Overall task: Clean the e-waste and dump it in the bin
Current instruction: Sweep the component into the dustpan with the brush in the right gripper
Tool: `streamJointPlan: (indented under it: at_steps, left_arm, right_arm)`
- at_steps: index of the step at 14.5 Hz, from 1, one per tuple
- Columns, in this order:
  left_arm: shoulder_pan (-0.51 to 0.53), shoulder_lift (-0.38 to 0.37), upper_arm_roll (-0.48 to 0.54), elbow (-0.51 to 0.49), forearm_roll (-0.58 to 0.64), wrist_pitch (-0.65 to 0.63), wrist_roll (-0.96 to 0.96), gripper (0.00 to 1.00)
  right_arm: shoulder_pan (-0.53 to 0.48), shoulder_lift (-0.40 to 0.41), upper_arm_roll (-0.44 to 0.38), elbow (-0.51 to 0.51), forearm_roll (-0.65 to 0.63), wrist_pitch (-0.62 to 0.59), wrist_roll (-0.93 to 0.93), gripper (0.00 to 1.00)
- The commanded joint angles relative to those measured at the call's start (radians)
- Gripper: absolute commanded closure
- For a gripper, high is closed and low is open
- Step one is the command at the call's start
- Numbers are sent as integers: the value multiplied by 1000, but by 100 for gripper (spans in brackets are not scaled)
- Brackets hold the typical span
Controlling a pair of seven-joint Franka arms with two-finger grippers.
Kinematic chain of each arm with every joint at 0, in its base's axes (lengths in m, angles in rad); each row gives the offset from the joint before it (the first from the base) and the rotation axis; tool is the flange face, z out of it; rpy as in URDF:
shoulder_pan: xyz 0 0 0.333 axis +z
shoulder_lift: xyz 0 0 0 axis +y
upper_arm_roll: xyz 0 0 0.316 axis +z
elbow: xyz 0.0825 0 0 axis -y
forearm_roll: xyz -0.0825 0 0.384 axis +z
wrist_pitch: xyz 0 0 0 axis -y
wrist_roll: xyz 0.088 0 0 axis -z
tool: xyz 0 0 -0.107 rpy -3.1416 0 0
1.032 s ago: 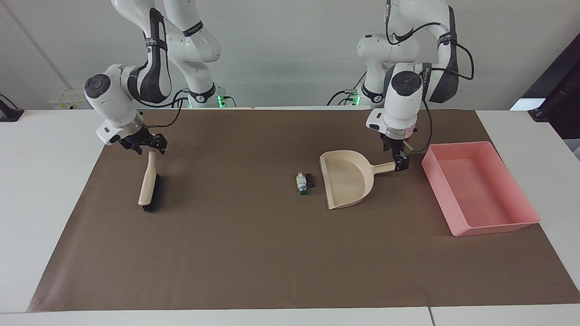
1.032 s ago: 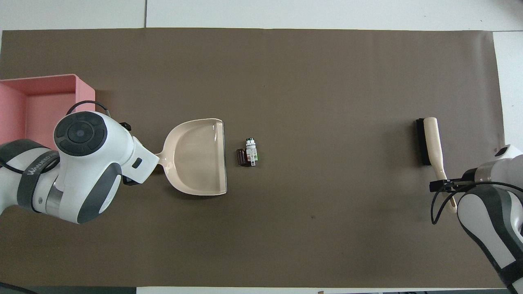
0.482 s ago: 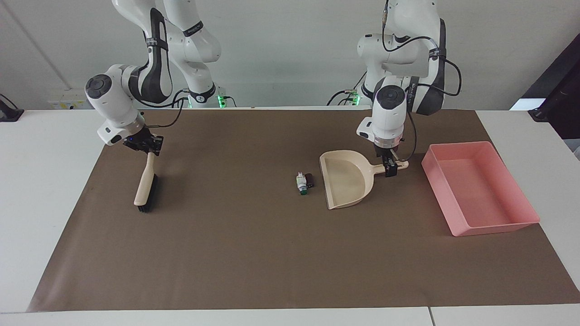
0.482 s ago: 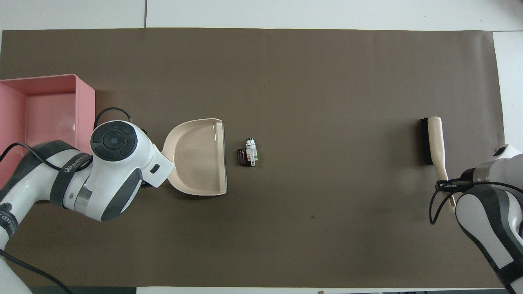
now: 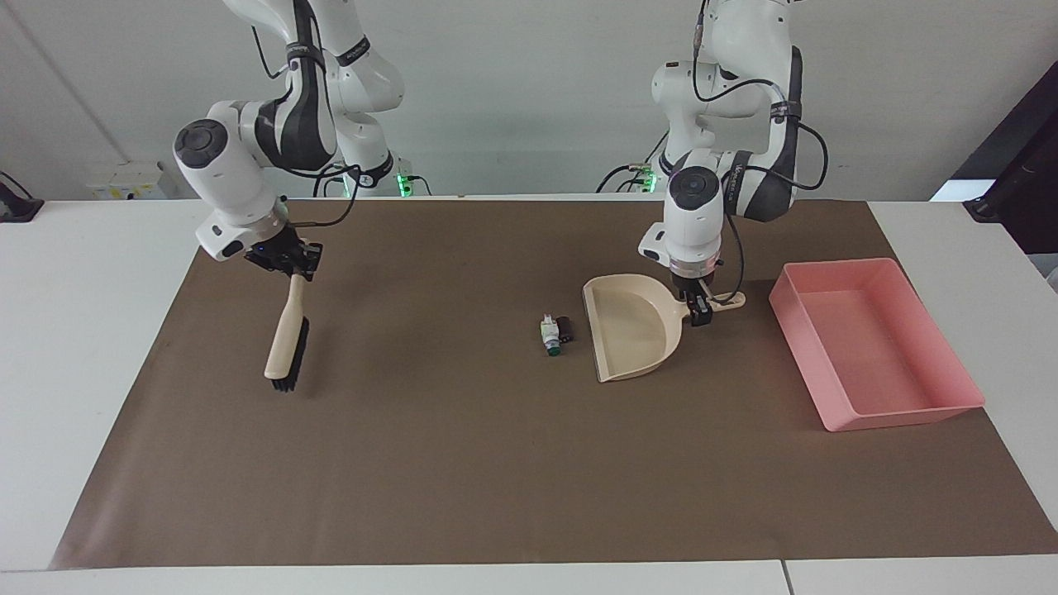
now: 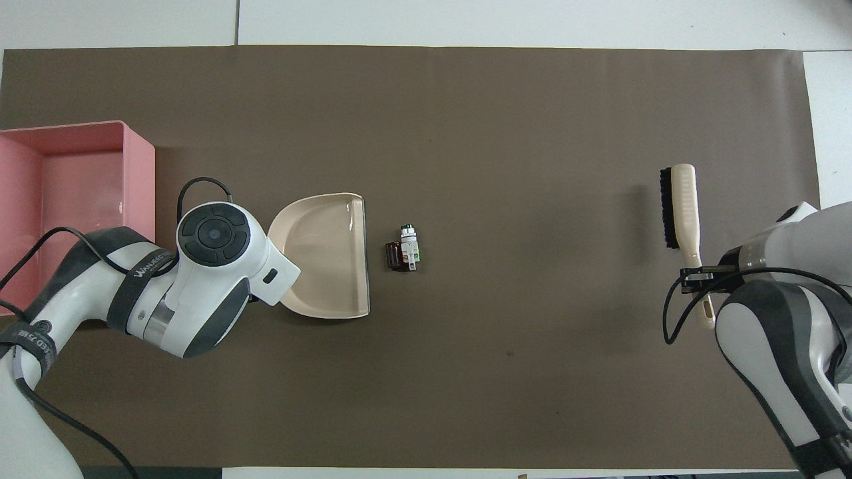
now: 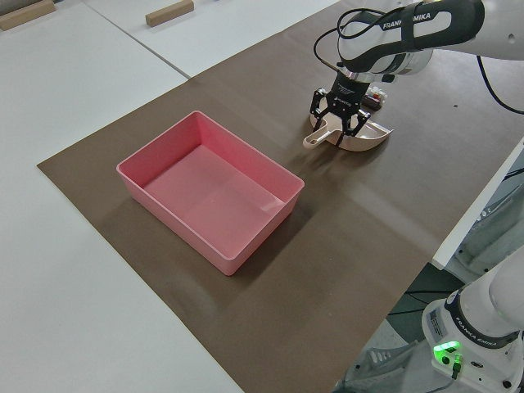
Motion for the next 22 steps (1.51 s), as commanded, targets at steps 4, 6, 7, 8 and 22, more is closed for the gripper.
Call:
streamJointPlan:
  at_steps: [4, 6, 7, 8, 22]
  left_arm:
    - [-11, -11, 12, -7, 40, 32, -13, 99]
    - [-6, -11, 12, -3, 40, 6, -10, 100]
    - [-2, -11, 12, 0, 41, -2, -8, 100]
    - [0, -11, 12, 2, 41, -2, -5, 100]
    - [-52, -5, 10, -1, 102, -54, -7, 100]
  right_arm:
    - [300, 35, 2, 32, 8, -48, 146, 100]
    - [368, 81, 2, 65, 8, -41, 192, 100]
    - [405, 106, 4, 96, 11, -41, 243, 100]
    - [443, 130, 4, 119, 13, -37, 293, 100]
    - [698, 374, 4, 299, 74, 43, 415, 100]
